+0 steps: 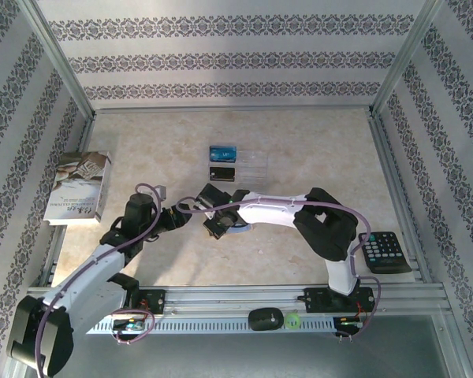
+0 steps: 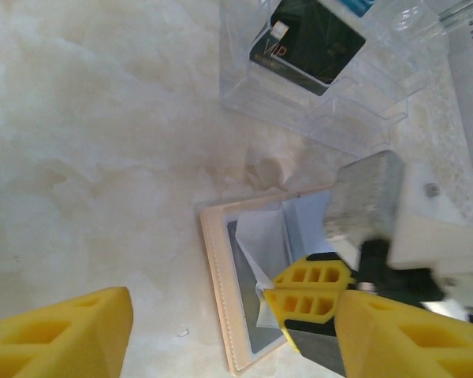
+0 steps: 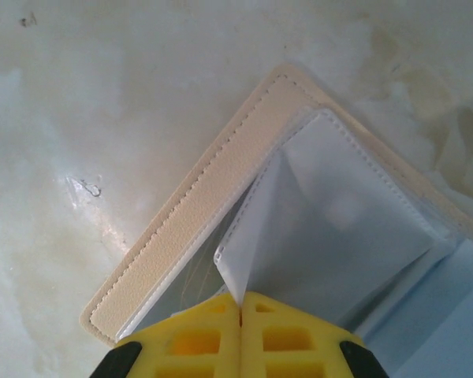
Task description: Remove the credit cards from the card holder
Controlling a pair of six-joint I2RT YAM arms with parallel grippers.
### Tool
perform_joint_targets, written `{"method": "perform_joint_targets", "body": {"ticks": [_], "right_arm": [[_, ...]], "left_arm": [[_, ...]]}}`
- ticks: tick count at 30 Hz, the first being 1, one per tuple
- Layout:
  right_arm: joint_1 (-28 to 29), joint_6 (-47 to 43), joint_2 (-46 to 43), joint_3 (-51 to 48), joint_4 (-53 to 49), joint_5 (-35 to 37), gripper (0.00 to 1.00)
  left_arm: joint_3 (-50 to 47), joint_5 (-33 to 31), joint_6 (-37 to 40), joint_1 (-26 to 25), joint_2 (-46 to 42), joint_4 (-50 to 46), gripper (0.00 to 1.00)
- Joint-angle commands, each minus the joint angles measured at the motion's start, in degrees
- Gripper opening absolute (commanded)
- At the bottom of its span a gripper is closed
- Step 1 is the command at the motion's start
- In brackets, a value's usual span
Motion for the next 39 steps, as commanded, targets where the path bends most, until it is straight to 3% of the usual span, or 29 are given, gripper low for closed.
{"method": "perform_joint_targets", "body": {"ticks": [1,10,14,23,33,36,39], "right_arm": [[-1.9,4.3,-4.7,-4.5,8.8,-4.0,0.00],[-5.4,11.3,-10.3,-12.8,19.3,-9.2,0.00],[-5.5,12.5,-10.7,-14.4,20.6,-9.5,0.00],[-6.3,15.8,-12.1,-18.1,22.1,-8.3,0.00],[-7.8,30.7,-16.2,-26.5,21.2,3.0,0.00],[-9.7,35.6,-19.7,-30.3,20.5,6.4,0.15],[-11.3,34.0,-25.4,-32.4,20.1,6.9,0.27]], "left_arm": [[-0.8,1.1,-0.2,-1.9,3.3,7.2,0.60],[2.9,-4.6,1.2,-12.3,18.6,15.4,0.20],[4.2,-5.0,0.7,-13.5,24.9,19.8,0.00],[6.0,-5.4,0.7,-15.7,33.0,21.7,0.00],[3.9,-2.6,-0.1,-15.7,37.1,19.9,0.00],[3.5,-2.5,0.0,-15.6,35.9,19.5,0.00],[3.6,-2.2,-0.1,-15.6,34.3,18.5,0.00]]}}
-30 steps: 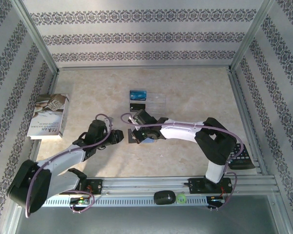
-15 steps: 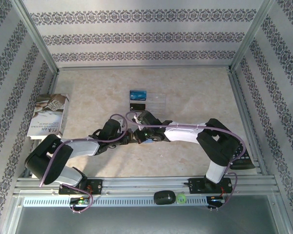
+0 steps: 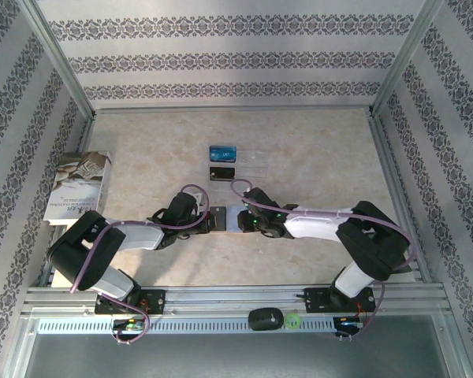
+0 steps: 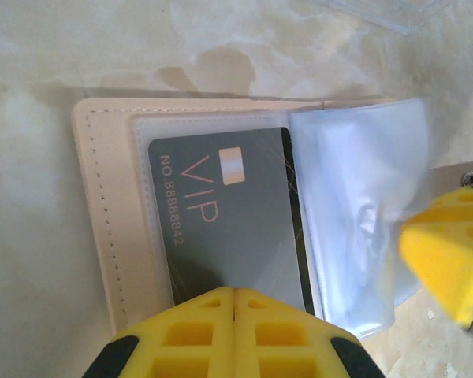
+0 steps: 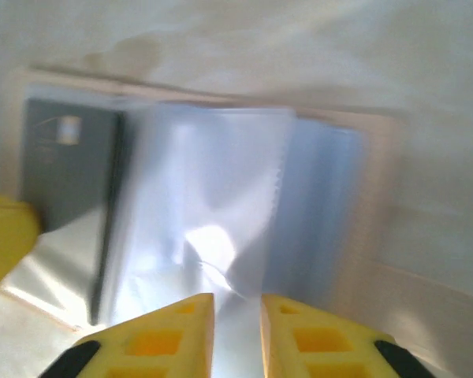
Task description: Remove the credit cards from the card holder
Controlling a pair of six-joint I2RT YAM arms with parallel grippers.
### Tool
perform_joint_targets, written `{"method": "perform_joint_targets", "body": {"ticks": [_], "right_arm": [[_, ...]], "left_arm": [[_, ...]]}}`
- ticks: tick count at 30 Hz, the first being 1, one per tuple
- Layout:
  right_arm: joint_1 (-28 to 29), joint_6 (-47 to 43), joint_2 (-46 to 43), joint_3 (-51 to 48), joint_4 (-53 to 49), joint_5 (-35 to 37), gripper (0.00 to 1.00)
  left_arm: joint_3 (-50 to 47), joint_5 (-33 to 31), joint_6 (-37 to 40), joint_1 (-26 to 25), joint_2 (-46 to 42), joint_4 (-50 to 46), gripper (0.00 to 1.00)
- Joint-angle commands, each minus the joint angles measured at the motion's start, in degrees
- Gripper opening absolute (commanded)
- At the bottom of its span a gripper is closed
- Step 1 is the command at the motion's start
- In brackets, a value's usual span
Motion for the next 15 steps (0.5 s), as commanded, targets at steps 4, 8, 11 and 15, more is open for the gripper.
{"method": "perform_joint_targets", "body": {"ticks": [4,8,11,15], "right_arm": [[-0.3,-4.9,-8.6,3.2,-3.8,0.5,0.29],[-0.3,-6.9,-2.7,10.3,-2.5,-14.9,0.28],[-0.3,-4.7,5.4,14.1,-1.7,-22.4,0.22],[-0.3,-3.3,11.6,15.0,-2.8,-21.6,0.18]], "left_arm": [[-1.4,0.5,-0.5,-0.6,-2.2,-4.5,0.00],[-1.2,0.5,-0.7,-0.6,-2.5,-4.6,0.00],[-1.3,0.8,-1.1,-0.6,-2.1,-3.9,0.00],[-1.4,0.6,-0.8,-0.6,-3.0,-4.4,0.00]]}}
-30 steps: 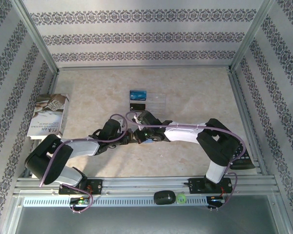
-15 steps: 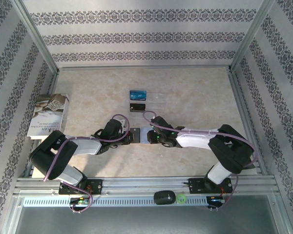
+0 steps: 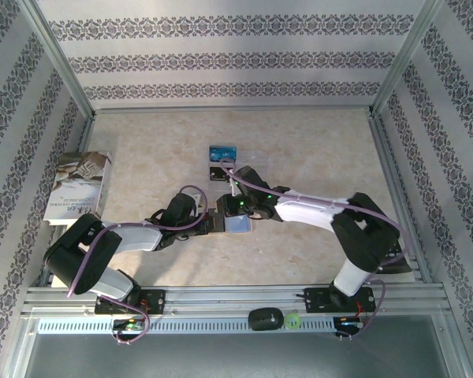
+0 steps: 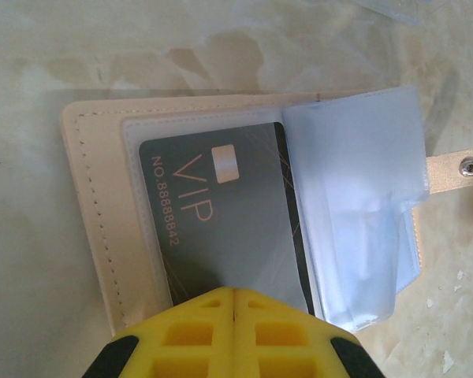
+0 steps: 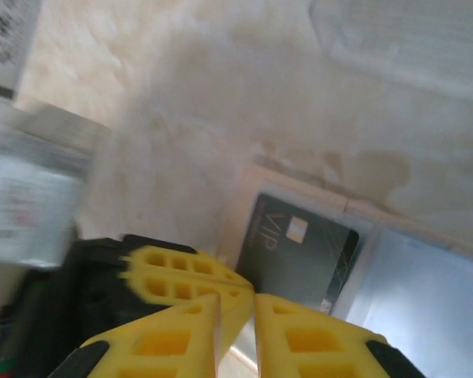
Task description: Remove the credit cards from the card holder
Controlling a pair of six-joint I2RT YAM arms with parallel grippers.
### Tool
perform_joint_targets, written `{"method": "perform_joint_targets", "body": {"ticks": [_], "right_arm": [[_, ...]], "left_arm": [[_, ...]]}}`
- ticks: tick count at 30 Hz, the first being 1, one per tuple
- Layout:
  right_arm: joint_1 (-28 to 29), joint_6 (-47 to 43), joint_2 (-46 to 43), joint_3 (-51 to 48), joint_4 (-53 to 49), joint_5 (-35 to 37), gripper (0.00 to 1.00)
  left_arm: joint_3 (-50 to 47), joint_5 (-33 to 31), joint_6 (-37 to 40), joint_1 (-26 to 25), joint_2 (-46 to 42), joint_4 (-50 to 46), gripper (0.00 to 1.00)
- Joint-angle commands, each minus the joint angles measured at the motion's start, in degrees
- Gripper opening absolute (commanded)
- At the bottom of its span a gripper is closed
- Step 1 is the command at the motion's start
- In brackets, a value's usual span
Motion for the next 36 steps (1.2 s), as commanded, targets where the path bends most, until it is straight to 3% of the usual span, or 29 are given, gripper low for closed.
{"method": "perform_joint_targets", "body": {"ticks": [1,11,14,21,22,24,26,30,36], "right_arm": [[0.3,1.3,3.2,-0.7,-3.7,-2.4,0.16],[-1.6,5.7,-6.9,-12.9,-10.9,12.1,0.13],[-1.9,6.8,-12.4,-15.9,-12.4,16.5,0.16],[-1.9,4.7,-19.1,-13.5,-19.6,23.2,0.18],[-1.9,3.8,-20.2,-13.2,-19.0,23.1,0.20],[-1.9,1.1,-21.4,-12.3,-17.7,21.5,0.23],[-1.7,-2.0,-20.8,-10.7,-17.2,19.0,0.26],[-0.2,-7.2,-15.7,-5.5,-20.7,18.6,0.27],[-1.4,-6.4,-10.6,-6.0,-14.0,6.7,0.26]], "left_arm": [[-1.0,0.4,-0.1,-0.6,-1.2,-2.6,0.00],[-1.3,0.3,0.1,-0.6,-0.5,-2.4,0.00],[-1.6,0.4,0.2,-0.5,-0.5,-1.9,0.00],[-0.8,0.3,1.1,-0.5,-4.3,-3.7,0.00],[-0.2,0.0,1.6,-0.5,-5.9,-4.9,0.00],[1.0,0.4,2.6,-0.7,-8.3,-6.1,0.17],[2.9,0.5,3.6,-1.5,-8.8,-7.4,0.25],[7.4,1.0,5.8,-5.4,-4.7,-8.3,0.30],[9.1,2.9,3.8,-7.2,3.4,-4.3,0.31]]}}
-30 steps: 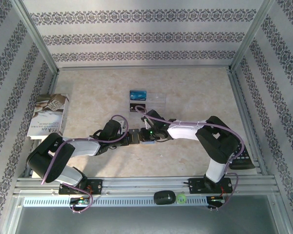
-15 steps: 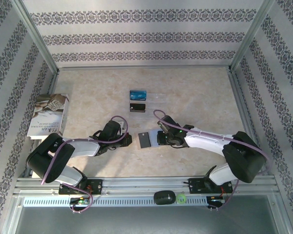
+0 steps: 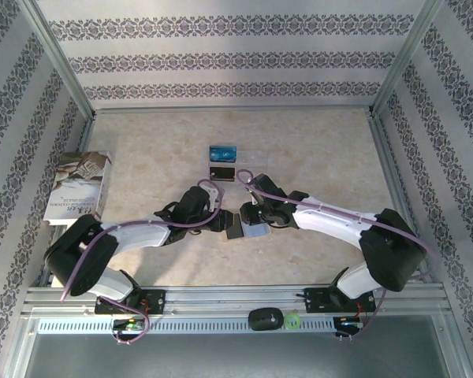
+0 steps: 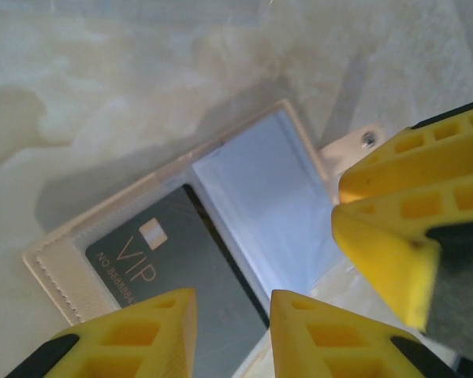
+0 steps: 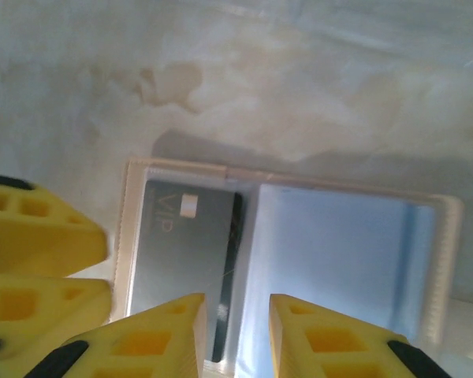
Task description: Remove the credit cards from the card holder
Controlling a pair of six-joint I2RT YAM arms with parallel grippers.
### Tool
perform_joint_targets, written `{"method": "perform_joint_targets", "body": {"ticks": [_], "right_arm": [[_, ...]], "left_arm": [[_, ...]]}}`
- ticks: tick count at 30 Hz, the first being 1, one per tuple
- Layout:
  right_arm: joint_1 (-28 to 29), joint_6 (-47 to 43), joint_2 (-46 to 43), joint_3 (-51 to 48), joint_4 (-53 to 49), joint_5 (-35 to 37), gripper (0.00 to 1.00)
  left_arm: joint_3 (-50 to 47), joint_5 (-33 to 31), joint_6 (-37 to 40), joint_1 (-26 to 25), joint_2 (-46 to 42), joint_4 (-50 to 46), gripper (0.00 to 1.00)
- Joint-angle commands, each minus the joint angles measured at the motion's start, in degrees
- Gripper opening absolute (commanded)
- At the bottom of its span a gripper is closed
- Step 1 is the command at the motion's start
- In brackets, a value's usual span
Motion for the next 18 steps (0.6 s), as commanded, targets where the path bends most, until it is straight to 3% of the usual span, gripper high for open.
{"method": "perform_joint_targets", "body": {"ticks": [1,6,10,18], "right_arm": [[-0.2,-1.6,2.5,0.3,1.8,-6.2,0.25],[-0.4,-0.4,5.8,-0.5,5.9,-12.5,0.26],[-0.9,2.2,8.1,-1.3,8.4,-15.0,0.22],[-4.0,7.7,8.8,-4.5,13.0,-17.0,0.24]], "left_arm": [[0.5,0.8,0.6,-1.0,2.9,-0.3,0.30],[0.7,-2.6,2.2,-1.4,4.5,-5.3,0.16],[-0.4,-5.0,2.7,-1.2,4.3,-7.1,0.12],[-2.6,-4.5,3.2,0.8,5.7,-5.9,0.08]]}}
